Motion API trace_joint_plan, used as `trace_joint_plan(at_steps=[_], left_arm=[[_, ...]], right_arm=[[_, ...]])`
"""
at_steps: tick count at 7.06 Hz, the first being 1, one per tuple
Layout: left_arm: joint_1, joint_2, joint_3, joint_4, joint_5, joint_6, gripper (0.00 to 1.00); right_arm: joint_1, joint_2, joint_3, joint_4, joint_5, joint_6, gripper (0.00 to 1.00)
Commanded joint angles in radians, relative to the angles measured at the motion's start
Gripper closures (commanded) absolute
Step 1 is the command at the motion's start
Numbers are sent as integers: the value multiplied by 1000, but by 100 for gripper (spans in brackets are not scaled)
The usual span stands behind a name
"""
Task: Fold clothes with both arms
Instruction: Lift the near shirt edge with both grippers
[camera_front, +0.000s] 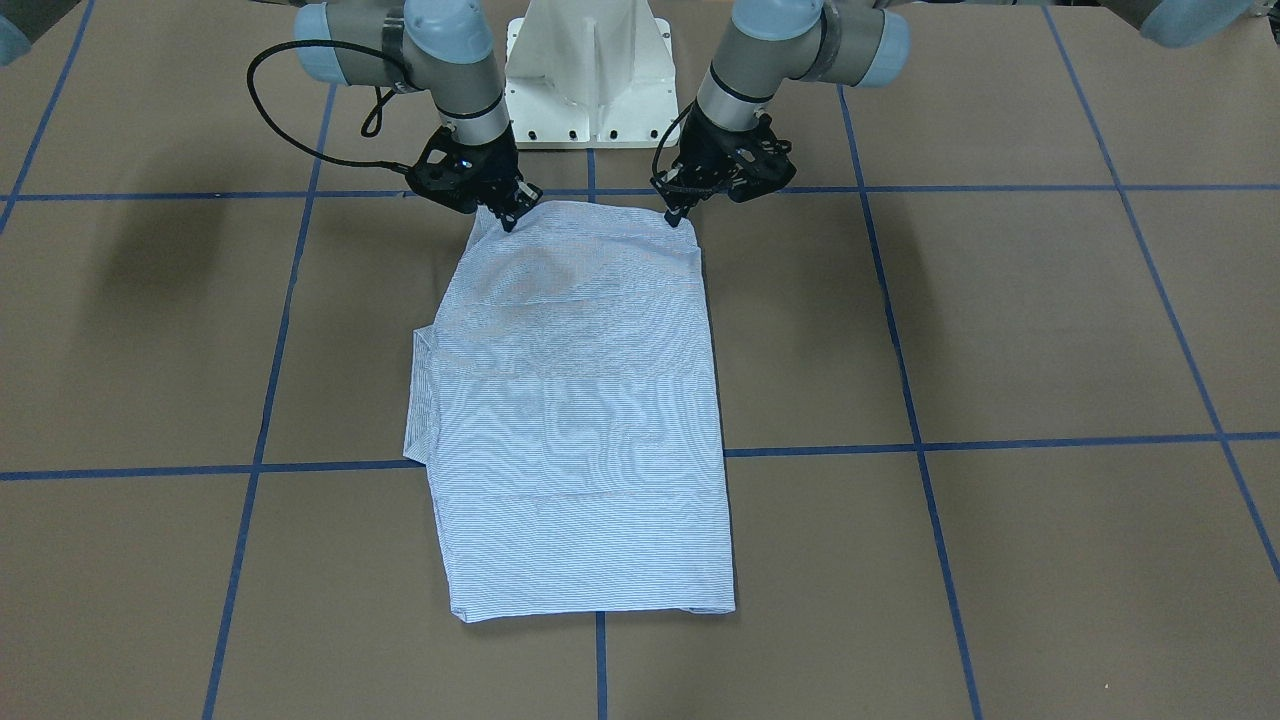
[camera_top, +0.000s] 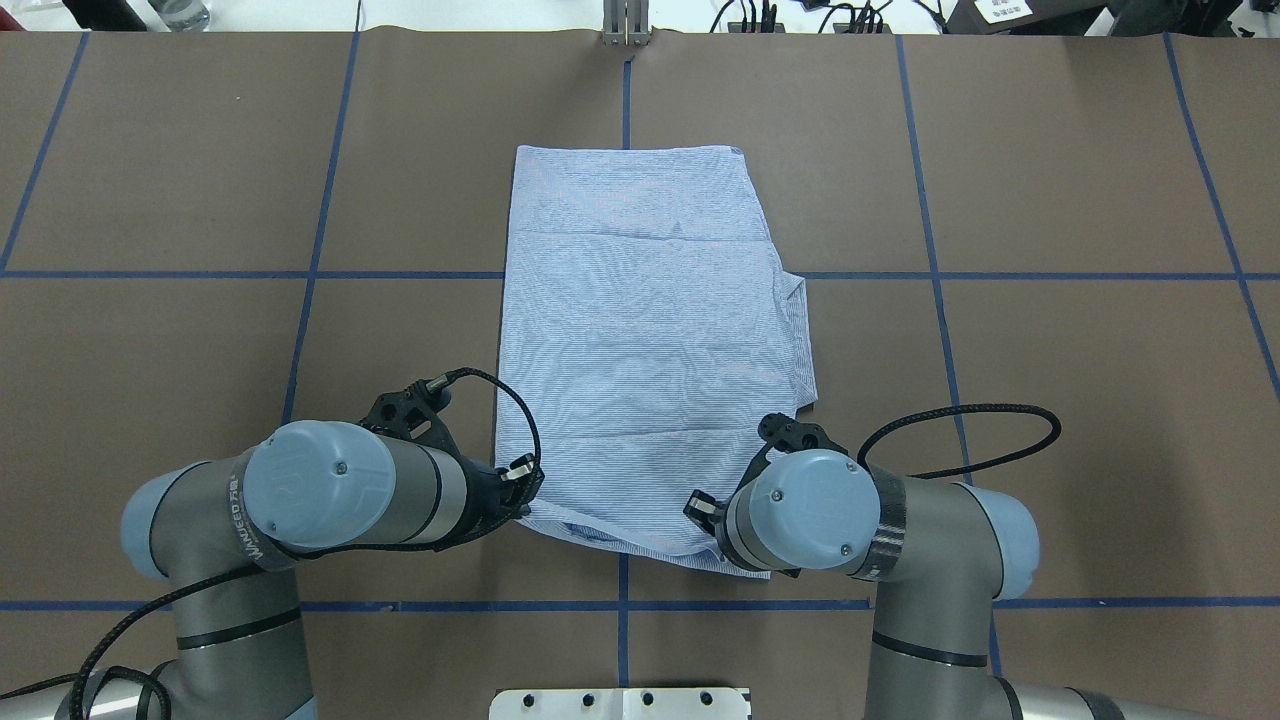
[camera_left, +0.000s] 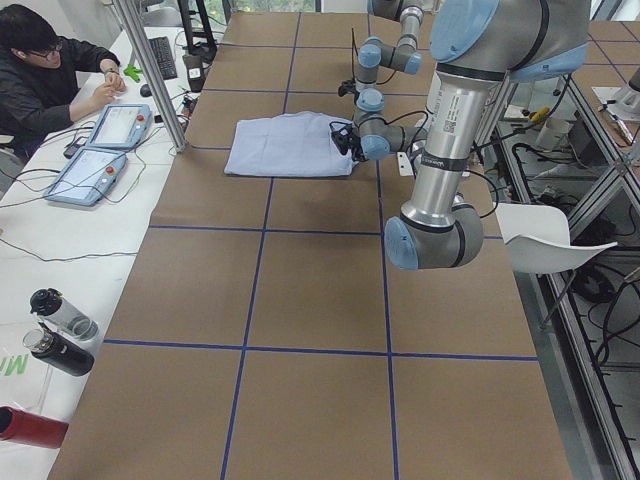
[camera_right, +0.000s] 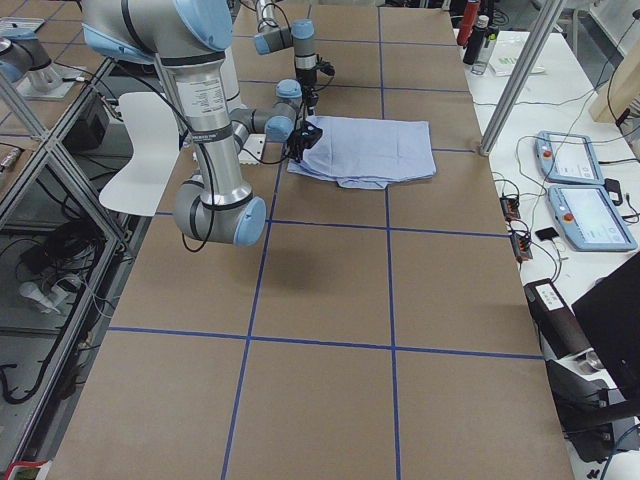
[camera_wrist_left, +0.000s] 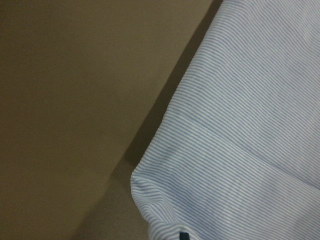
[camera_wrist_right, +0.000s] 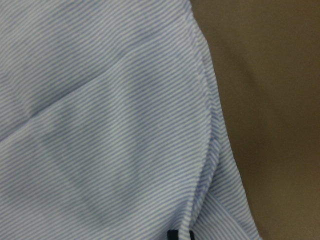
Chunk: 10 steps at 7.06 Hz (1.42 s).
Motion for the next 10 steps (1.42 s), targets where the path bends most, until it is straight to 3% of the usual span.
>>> trace_joint_plan(at_steps=[1, 4, 7, 9, 10], left_arm=[[-5, -1, -16, 0, -4, 3, 100], [7, 9, -97, 85, -53, 6, 100], [32, 11, -287, 242, -103, 12, 100], [82, 13, -367, 317, -116, 4, 100], [108, 11, -419, 374, -117, 1, 100]], right_arm=[[30, 4, 31, -1, 49, -3, 100], [47, -44, 141, -1, 193, -9, 100], [78, -59, 196, 0, 370, -9, 100], [80, -144, 305, 0, 390, -9, 100], [93, -178, 347, 2, 446, -11, 100]])
